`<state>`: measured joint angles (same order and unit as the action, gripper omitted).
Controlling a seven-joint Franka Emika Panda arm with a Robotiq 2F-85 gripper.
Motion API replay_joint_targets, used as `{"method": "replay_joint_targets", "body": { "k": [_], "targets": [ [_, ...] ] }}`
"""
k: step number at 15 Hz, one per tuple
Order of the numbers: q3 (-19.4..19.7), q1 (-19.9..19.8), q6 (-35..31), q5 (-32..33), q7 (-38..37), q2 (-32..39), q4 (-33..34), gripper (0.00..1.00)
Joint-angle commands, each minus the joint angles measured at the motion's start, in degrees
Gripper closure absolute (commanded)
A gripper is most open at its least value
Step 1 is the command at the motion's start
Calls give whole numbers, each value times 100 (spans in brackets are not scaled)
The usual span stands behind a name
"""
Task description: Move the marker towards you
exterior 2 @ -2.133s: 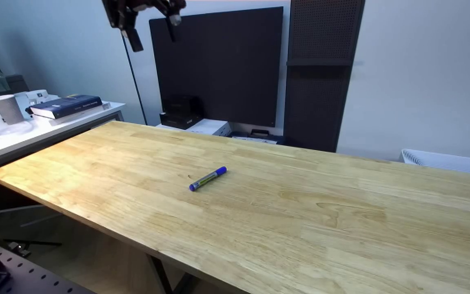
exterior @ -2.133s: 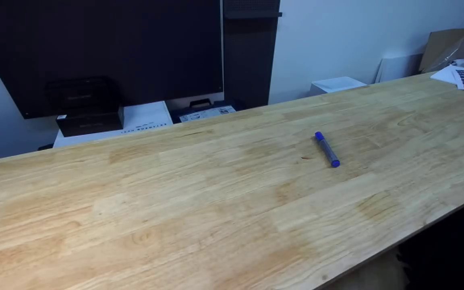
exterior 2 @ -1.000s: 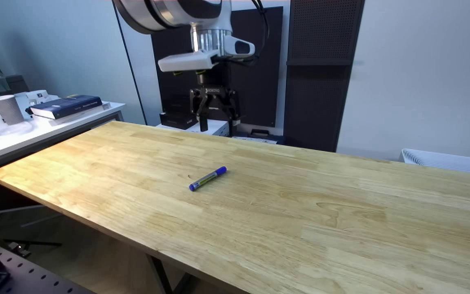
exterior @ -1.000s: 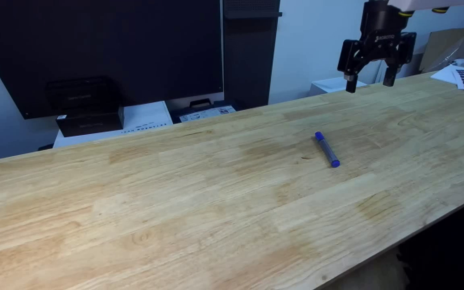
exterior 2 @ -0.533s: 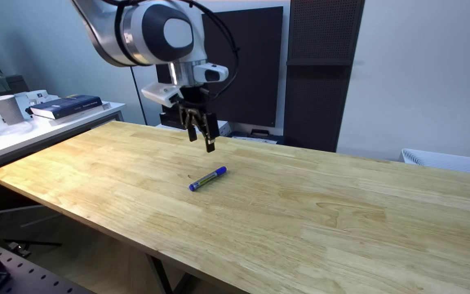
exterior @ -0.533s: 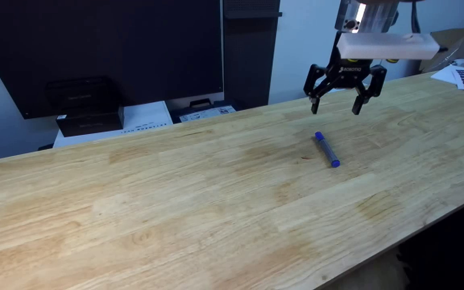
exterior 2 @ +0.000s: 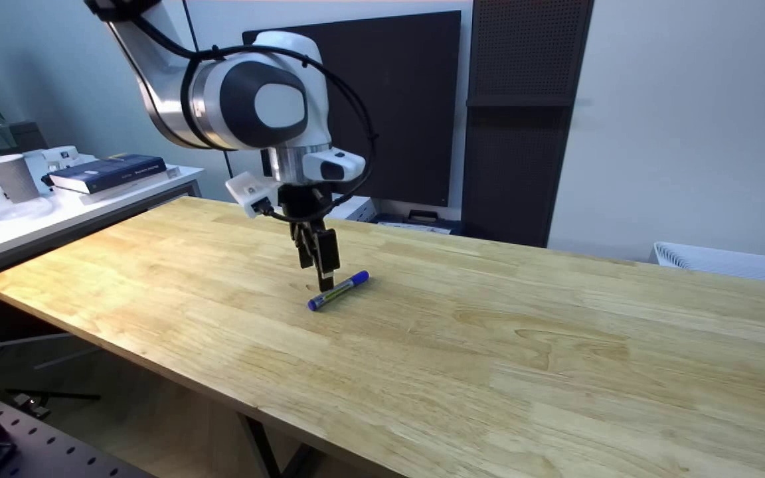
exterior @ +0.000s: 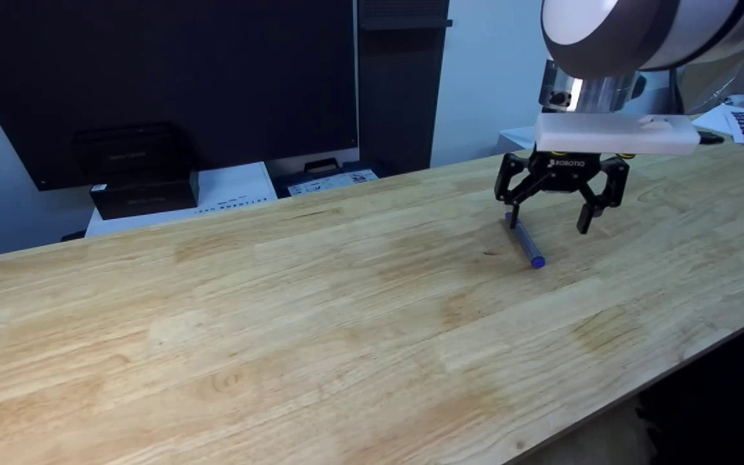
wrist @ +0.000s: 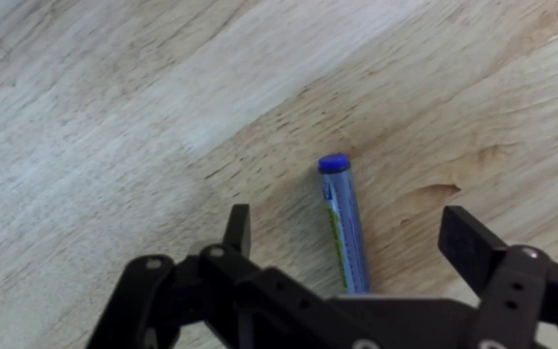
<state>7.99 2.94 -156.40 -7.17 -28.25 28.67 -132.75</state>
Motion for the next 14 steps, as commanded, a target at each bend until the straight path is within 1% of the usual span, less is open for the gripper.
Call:
{"method": "replay_joint_targets", "body": {
  "k": [1, 4, 5, 6, 8, 14],
  "targets": [
    [-112, -269, 140, -310, 302, 347, 283, 0],
    [-84, -353, 178, -353, 416, 642, 496, 0],
    [-116, -411, 190, -398, 464, 707, 556, 3],
    [-100, -419, 192, -409, 480, 773, 618, 27],
    [-77, -435, 202, -435, 501, 890, 744, 29],
    [-145, -492, 195, -508, 625, 949, 918, 73]
  ]
}}
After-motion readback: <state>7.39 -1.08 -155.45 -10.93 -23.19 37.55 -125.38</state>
